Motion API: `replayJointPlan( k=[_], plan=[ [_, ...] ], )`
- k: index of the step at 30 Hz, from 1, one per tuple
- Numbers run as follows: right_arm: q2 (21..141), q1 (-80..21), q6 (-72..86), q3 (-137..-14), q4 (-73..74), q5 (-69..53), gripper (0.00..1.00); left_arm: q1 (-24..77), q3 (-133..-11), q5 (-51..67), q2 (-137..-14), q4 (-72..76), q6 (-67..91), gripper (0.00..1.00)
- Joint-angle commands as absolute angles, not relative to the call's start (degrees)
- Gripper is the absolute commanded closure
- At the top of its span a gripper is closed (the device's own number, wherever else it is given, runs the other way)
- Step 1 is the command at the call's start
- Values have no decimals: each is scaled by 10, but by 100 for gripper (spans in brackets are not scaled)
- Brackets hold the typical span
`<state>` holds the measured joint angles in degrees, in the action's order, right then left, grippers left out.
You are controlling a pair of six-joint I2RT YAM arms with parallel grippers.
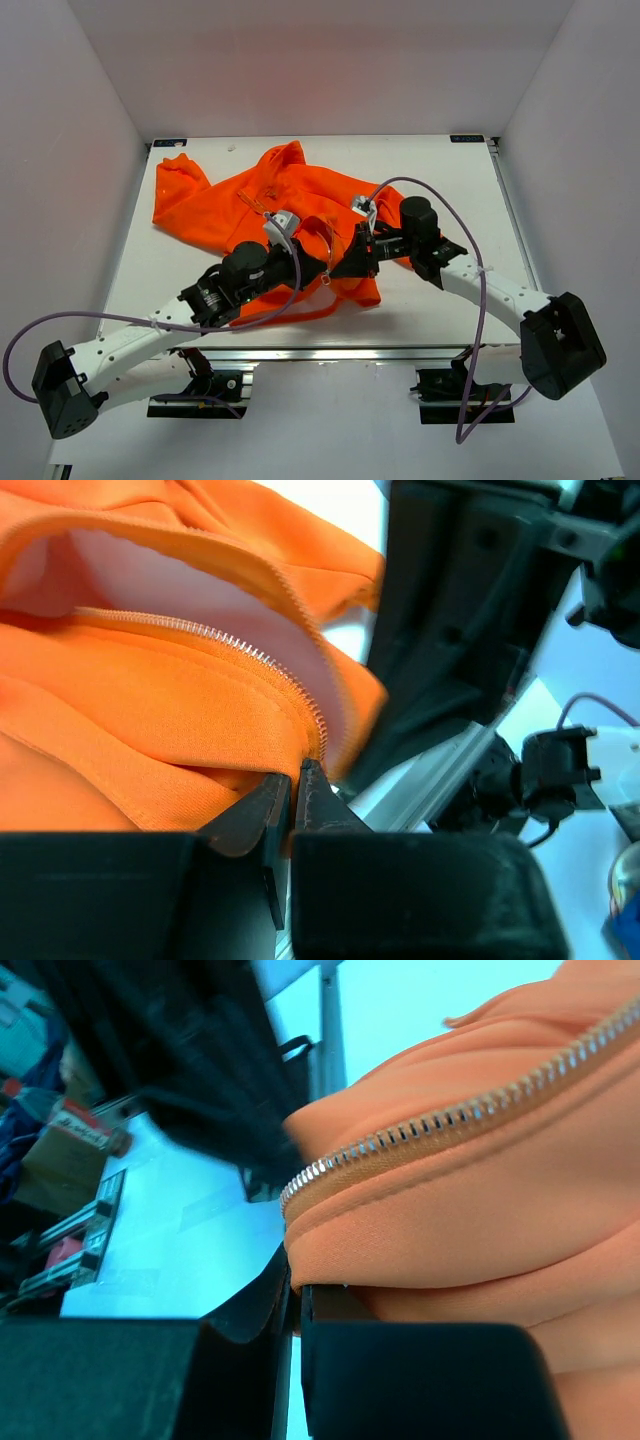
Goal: Zip up the jacket
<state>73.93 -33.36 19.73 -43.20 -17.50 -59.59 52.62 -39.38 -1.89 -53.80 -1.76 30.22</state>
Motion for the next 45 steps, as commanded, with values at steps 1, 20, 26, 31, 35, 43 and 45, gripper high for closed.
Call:
replayJointPlan(
  k=[1,20,26,31,35,43,45],
  plan=[
    [740,-333,168,-474,-165,-545,100,529,-434,47,-535,15,289,100],
    [649,-327,171,-432,-248,-380,100,529,-482,33,-502,-52,299,100],
    [652,-326,192,-430,-287,-450,100,529,-473,26,-502,-46,292,100],
    [636,-322,182,-450,-225,-468,100,529,-478,-28,-478,-54,269,100],
    [622,-321,163,-467,-153,-472,100,529,-474,-54,-470,-50,261,100],
    [600,-321,178,-451,-141,-518,100,529,-450,-34,-483,-12,273,100],
    [602,-321,188,-454,-140,-526,100,529,-447,-28,-485,-4,279,100]
  ],
)
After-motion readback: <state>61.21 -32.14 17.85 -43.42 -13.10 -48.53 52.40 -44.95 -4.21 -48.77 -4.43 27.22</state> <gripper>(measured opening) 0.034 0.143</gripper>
